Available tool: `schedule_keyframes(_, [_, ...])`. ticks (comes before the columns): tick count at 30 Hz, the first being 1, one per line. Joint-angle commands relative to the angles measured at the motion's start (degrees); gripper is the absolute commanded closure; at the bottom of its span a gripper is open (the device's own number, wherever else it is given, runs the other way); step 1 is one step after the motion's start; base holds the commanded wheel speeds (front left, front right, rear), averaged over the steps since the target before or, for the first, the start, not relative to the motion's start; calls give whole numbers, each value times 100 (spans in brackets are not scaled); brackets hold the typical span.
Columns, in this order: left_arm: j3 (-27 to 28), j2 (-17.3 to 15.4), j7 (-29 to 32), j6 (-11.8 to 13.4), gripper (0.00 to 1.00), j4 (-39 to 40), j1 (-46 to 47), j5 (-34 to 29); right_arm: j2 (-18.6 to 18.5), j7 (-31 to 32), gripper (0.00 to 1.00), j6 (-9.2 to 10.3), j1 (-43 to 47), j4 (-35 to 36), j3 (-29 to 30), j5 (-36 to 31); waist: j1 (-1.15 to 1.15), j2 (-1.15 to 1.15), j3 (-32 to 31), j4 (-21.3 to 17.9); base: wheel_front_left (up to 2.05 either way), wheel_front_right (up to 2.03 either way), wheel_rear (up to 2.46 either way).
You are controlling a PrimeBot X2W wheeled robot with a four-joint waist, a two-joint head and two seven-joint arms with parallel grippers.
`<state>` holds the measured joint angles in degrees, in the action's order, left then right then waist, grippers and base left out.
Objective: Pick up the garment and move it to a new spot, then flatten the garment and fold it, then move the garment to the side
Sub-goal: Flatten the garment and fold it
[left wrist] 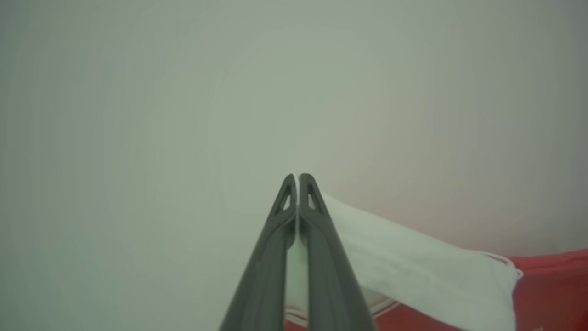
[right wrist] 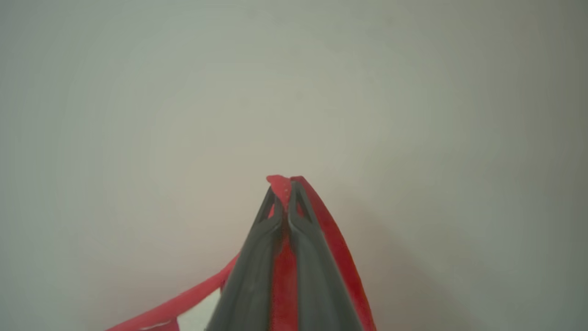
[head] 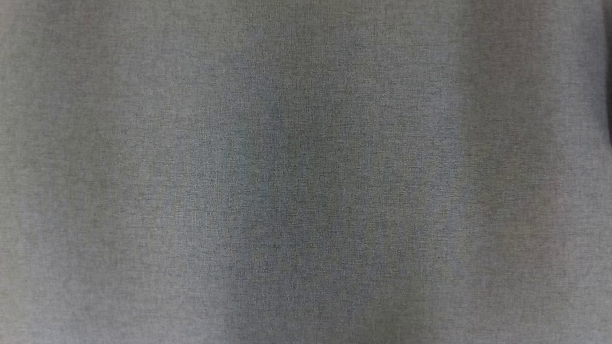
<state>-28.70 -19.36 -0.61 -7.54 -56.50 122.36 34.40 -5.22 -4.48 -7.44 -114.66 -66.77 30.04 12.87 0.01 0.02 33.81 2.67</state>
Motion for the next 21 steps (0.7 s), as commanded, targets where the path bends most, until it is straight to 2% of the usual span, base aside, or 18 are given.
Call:
schedule_keyframes(1, [-53, 1, -90, 14, 100, -74, 77, -29, 32, -59, 100, -3, -78, -80, 14, -78, -1, -2, 12, 7, 0, 0, 0])
schedule_keyframes(8, [-336, -30, -534, 14, 100, -301, -466, 312, 36, -246, 100, -3, 152, -421, 6, -168, -1, -2, -28, 53, 0, 0, 0])
schedule_keyframes(13, [-696, -116, -964, 14, 100, 87, -1465, 695, 122, -239, 100, -7, 718, -429, -190, 280, -1, -2, -372, 121, 0, 0, 0])
schedule_keyframes(17, [-645, -290, -1299, 14, 100, 690, -2734, 1284, 188, -33, 100, -8, 1826, 120, -732, 1118, -1, -2, -923, 162, 0, 0, 0])
schedule_keyframes(21, [-383, -468, -1422, 82, 100, 1286, -3942, 1572, 216, 287, 100, -8, 3201, 1097, -1296, 2055, -1, -2, -1417, 106, 0, 0, 0])
